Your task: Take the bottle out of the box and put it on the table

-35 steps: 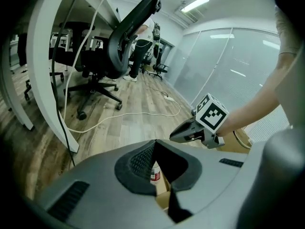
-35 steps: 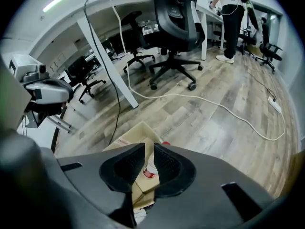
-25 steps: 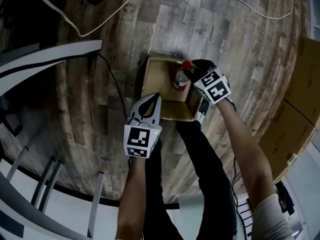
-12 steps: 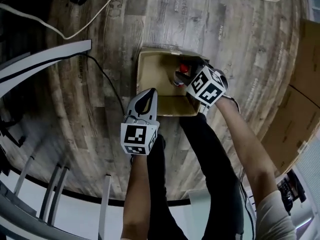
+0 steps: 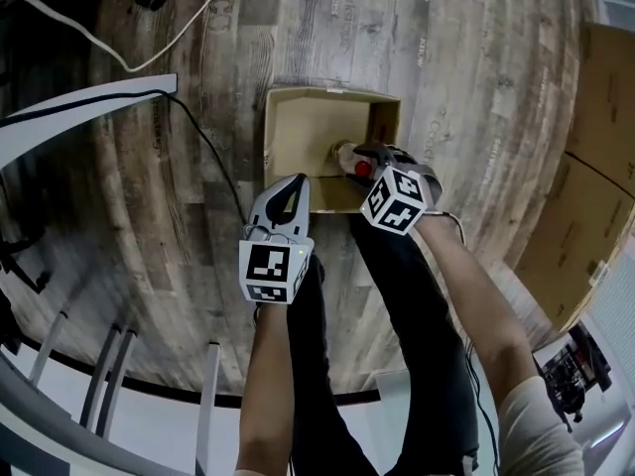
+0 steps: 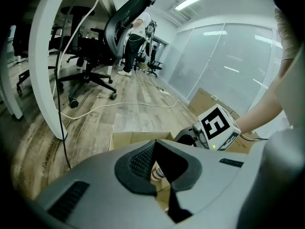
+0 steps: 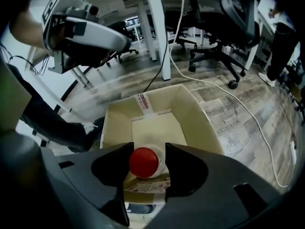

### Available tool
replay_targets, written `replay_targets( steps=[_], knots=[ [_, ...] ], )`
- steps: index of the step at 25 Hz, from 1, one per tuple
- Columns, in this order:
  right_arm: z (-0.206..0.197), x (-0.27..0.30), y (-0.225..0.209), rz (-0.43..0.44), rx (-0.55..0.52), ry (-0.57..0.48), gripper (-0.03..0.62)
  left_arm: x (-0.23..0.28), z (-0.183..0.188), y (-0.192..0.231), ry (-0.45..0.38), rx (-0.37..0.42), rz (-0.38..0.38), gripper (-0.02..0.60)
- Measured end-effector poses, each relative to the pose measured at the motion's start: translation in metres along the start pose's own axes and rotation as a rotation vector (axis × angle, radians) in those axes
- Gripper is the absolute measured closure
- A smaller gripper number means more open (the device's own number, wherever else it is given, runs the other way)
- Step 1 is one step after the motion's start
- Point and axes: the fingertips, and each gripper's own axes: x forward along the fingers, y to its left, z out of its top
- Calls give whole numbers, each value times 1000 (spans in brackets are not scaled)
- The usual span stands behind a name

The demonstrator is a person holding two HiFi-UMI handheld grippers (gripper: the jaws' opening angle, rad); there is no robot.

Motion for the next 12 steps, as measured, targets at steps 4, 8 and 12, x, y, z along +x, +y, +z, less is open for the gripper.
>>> replay_targets(
  steps=[4, 8, 12],
  knots=[
    [2, 3, 7, -18, -73, 24, 358, -8, 0, 1, -8, 23, -2, 569],
    [-6, -2, 18, -22, -113, 54, 373, -18, -12, -1, -2, 16, 2, 569],
    [-10, -3, 18, -24, -108, 73, 391, -21, -23, -7, 17, 26, -24, 569]
  ],
)
